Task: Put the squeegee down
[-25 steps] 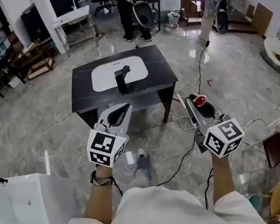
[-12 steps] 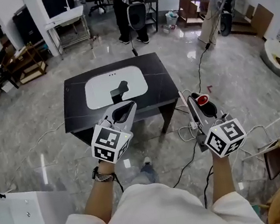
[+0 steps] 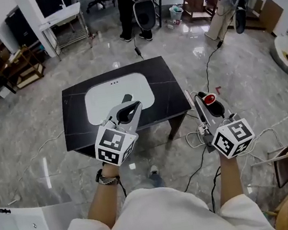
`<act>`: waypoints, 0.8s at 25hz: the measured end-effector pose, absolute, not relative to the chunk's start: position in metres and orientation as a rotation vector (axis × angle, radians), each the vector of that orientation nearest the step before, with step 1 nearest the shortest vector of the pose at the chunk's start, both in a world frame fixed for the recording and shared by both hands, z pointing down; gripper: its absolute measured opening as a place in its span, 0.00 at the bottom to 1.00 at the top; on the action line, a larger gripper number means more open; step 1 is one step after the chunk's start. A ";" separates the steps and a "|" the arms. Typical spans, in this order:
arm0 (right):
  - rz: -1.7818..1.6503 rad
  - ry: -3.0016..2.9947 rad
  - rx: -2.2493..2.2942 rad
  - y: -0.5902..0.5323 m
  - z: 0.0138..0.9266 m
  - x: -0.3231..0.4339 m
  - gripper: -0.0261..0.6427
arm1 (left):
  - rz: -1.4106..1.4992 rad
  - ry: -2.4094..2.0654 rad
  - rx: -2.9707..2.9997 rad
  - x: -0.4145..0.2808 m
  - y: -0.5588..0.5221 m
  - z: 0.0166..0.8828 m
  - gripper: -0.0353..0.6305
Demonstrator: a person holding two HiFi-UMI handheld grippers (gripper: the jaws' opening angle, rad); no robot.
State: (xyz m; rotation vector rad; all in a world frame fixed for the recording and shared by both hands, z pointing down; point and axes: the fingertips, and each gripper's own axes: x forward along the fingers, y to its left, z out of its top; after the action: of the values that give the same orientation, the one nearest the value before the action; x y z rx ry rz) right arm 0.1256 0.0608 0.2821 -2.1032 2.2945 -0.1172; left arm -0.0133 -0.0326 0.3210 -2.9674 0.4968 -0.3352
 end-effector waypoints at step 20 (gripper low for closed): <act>-0.204 2.302 -2.176 -0.081 0.307 0.168 0.13 | -0.395 0.475 -3.024 0.029 -0.177 0.349 0.06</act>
State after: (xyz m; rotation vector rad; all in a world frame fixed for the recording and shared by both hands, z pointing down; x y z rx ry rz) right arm 0.1681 -0.0806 0.3067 -2.1759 2.3016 -0.2044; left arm 0.0294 -0.1772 0.3492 -3.0237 0.4754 -0.3953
